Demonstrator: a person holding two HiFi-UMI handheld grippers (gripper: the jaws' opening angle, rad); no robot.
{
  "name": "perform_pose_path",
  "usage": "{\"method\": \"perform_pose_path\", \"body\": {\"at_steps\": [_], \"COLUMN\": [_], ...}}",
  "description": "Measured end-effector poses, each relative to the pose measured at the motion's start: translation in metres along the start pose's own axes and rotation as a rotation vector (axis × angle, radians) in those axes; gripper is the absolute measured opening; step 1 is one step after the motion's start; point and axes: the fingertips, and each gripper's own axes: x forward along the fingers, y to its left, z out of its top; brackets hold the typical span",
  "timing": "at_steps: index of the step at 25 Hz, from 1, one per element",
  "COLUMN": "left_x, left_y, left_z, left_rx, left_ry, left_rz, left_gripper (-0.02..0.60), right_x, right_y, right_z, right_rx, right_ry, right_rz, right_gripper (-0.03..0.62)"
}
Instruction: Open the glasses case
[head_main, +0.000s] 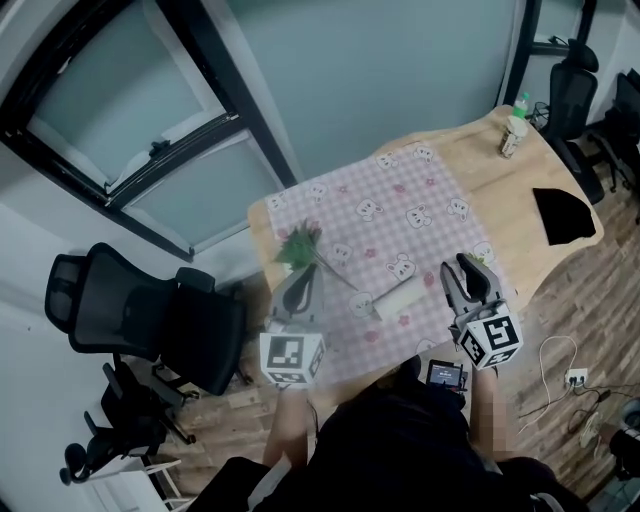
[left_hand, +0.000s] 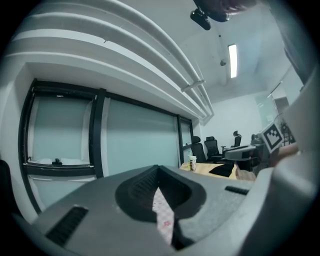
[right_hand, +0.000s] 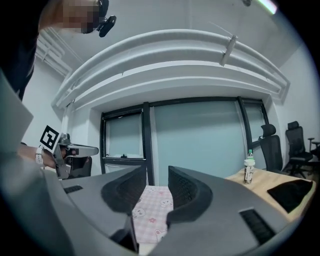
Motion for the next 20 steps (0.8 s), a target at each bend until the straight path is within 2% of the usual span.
{"method": "perform_pose_path", "body": {"at_steps": [3, 5, 7, 9, 11, 13, 17, 20], "left_x": [0.002, 0.002, 0.001, -0.001, -0.005, -0.012, -0.027, -0.036], "left_y": [0.002, 0.002, 0.004, 0.008, 0.011, 0.015, 0.023, 0.031], "left_z": [-0.003, -0.002, -0.001, -0.002, -0.007, -0.017, -0.028, -0.027], "left_rx": [0.007, 0.011, 0.013, 0.021, 0.034, 0.033, 0.026, 0.036], "left_ry": [0.011, 0.011, 0.01, 0.017, 0.038, 0.067, 0.099, 0.105], "left_rz": [0.011, 0.012, 0.018, 0.028, 0.04, 0.056, 0.089, 0.115], "left_gripper": [-0.002, -0.002, -0.002, -0.002, -0.002, -0.002, -0.002, -0.002], "right_x": [0.007, 0.012, 0.019, 0.027, 0.033, 0.033, 0.024, 0.023], "right_y": [0.004, 0.006, 0.01, 0.017, 0.025, 0.036, 0.056, 0.059], "right_z": [-0.006, -0.016, -0.035, -0.07, -0.12, -0.175, -0.273, -0.322], "right_rx": [-0.007, -0.066, -0.21, -0.432, -0.663, -0.834, -1.077, -1.148], "right_ry": [0.019, 0.058, 0.132, 0.255, 0.39, 0.503, 0.654, 0.736], "right_rz": [0.033, 0.042, 0.066, 0.119, 0.196, 0.291, 0.459, 0.532], "right_gripper": [0.149, 0.149, 0.149, 0.155, 0.166, 0.169, 0.169, 0.169]}}
